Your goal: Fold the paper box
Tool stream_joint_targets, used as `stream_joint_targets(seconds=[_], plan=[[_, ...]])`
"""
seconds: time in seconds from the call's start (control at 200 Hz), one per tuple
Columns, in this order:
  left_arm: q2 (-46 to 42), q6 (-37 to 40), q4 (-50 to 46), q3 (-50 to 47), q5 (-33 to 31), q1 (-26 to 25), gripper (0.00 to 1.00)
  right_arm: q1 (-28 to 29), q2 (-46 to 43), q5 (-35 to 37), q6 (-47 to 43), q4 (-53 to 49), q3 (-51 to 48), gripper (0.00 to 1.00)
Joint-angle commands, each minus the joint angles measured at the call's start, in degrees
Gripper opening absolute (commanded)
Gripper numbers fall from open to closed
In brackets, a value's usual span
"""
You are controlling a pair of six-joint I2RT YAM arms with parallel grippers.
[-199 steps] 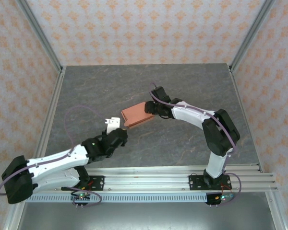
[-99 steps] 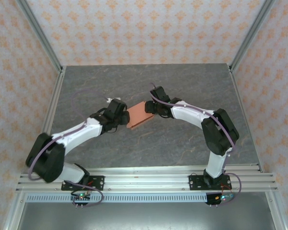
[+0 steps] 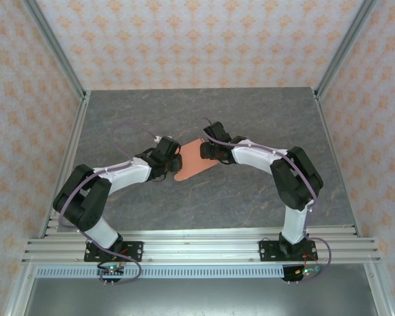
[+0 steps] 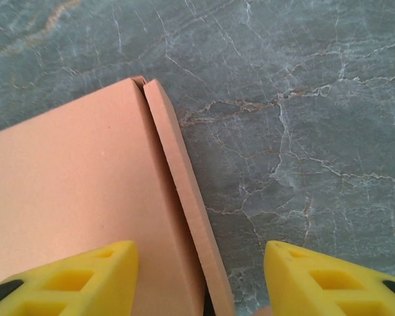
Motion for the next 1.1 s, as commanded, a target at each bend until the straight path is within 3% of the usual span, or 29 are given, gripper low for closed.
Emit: stream_joint_targets(seconds=[0.0,0.395,0.726,0.926,1.096], plan=[[1.33,0.97,-0.45,-1.20,-1.42,-0.51,0.51,0.31,1.37,1.89,-2.30,1.23,-1.88,0.53],[-4.98,5.11,-3.04,2.08,-4.86,0.06,0.58,-0.41,0.45,-1.18,-6.30,3.16,-2.35,0.53],[6.22,15.67,-9.99,15.39,1.71,4.06,0.62,-1.29,0.47,-2.88,-7.59,1.65,0.41,0.53],[12.43,18.83,-14.17,22.32,8.86,7.81,0.62,-1.72,-1.25,-3.41,-8.07,-0.09,1.99,0.55],[12.68,18.51,-13.77,22.22,12.50,8.27,0.62,-1.87,-4.56,-4.33,-7.61,-1.18,2.03,0.57]])
